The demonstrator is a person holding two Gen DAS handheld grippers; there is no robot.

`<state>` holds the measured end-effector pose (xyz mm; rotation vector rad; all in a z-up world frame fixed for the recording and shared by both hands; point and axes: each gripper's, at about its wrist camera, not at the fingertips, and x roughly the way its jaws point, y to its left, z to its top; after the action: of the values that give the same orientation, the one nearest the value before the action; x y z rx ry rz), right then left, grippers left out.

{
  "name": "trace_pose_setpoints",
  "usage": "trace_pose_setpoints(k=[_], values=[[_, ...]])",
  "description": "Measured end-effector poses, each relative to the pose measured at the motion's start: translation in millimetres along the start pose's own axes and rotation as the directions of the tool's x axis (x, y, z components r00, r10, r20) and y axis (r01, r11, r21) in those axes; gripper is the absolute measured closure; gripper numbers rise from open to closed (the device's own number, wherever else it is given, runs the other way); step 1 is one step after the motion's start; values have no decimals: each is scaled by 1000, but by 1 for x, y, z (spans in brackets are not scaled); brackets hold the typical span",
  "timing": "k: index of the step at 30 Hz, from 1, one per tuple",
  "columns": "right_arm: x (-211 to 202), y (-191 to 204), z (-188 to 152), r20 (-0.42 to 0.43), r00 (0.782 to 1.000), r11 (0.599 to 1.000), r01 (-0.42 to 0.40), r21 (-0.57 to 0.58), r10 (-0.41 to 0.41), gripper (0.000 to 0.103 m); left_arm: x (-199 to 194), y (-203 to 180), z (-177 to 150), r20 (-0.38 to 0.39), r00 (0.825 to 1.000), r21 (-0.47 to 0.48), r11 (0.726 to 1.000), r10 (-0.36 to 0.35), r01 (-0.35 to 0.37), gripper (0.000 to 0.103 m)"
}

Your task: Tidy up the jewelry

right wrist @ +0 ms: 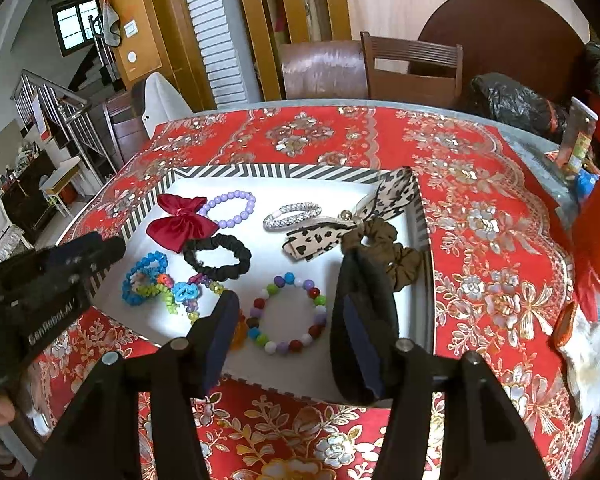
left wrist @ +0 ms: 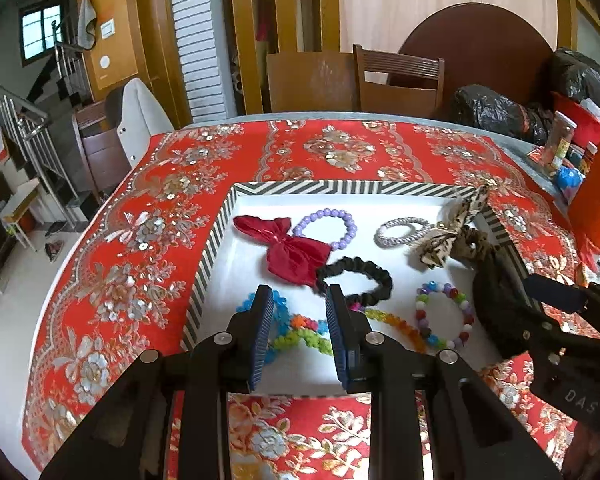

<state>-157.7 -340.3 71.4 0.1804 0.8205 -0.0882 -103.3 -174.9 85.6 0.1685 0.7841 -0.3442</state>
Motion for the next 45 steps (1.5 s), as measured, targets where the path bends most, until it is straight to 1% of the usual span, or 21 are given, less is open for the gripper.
trace_pose_setpoints(k=[6,10,13,20,25,45], values=[[-9,-1,-1,20,1000,1000,6,-5,-6,44,-8,2,-6,-1,1000,-16,1000,8,-8,77],[-18,-3,-2,40,999,1000,25,-12,-24,43,-15,11,-8,2,1000,-60,998,5,-5,77],[-22,-4,-2,53,998,999,33,-13,-33,42,-20,12,-9,6,1000,-76,997,5,-4,77],[-33,5,-2,88,995,997,51,-51,-46,42,-34,6,-11,37,999,-68,997,25,-23,77],[-40,9,-2,105,994,997,48,-61,-41,39,-42,2,-12,54,998,-55,998,41,-38,77],[-49,15,-5,112,994,997,28,-75,-20,37,-57,-2,-15,81,996,-45,998,48,-44,77]])
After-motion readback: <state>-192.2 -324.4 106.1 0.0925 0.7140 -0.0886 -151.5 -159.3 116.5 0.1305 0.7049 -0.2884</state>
